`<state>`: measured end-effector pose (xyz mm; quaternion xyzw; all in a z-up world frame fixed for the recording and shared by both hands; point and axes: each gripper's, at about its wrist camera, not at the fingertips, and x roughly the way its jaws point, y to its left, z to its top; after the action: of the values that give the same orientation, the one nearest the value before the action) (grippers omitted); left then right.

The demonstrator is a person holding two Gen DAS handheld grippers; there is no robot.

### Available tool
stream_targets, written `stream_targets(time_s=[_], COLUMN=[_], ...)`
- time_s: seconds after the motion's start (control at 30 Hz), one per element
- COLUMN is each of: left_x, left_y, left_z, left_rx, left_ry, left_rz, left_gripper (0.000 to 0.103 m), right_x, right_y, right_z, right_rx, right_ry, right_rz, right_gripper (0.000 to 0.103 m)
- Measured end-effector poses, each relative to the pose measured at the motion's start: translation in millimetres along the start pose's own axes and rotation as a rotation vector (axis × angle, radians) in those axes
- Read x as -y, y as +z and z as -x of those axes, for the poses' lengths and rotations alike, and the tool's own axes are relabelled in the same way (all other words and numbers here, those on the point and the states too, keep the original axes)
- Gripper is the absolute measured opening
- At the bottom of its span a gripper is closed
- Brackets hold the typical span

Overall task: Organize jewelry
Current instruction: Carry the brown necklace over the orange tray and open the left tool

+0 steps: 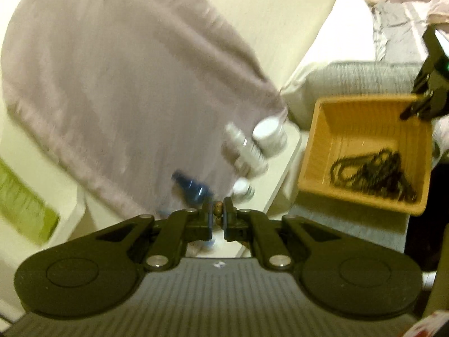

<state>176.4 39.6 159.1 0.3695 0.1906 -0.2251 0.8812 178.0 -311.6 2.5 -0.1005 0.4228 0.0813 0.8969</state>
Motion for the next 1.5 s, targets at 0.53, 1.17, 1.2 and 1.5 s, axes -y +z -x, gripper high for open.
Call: stream_targets(time_s=[0.53,1.17,1.2,1.5], left_x=[61.9,133.0,135.2,148.4], left_y=[97.5,126.0,125.9,114.4], left_z=[-16.1,-72.7,-75.9,-105.4], left_rx=[0.180,0.143,0.137,0.082], left_ry=[-0.159,-0.331,-0.338,-0.370], left_rz=[-0.084,-0.133,-0.131,-0.106], left_gripper=[0.006,0.006,0.006,0.006], right_x=[2.8,2.8,3.0,3.5], right_y=[0.9,1.8,2.0,1.9], right_z=[-3.1,-3.6,-3.8,-2.5], right_rx=[-0.025,-0.034,-0.034,-0.032], right_ry=[0.027,0.035,0.035,0.039], right_rz=[0.015,0.018,0.019,0.014], right_gripper=[0.004,0.004,0.004,0.004])
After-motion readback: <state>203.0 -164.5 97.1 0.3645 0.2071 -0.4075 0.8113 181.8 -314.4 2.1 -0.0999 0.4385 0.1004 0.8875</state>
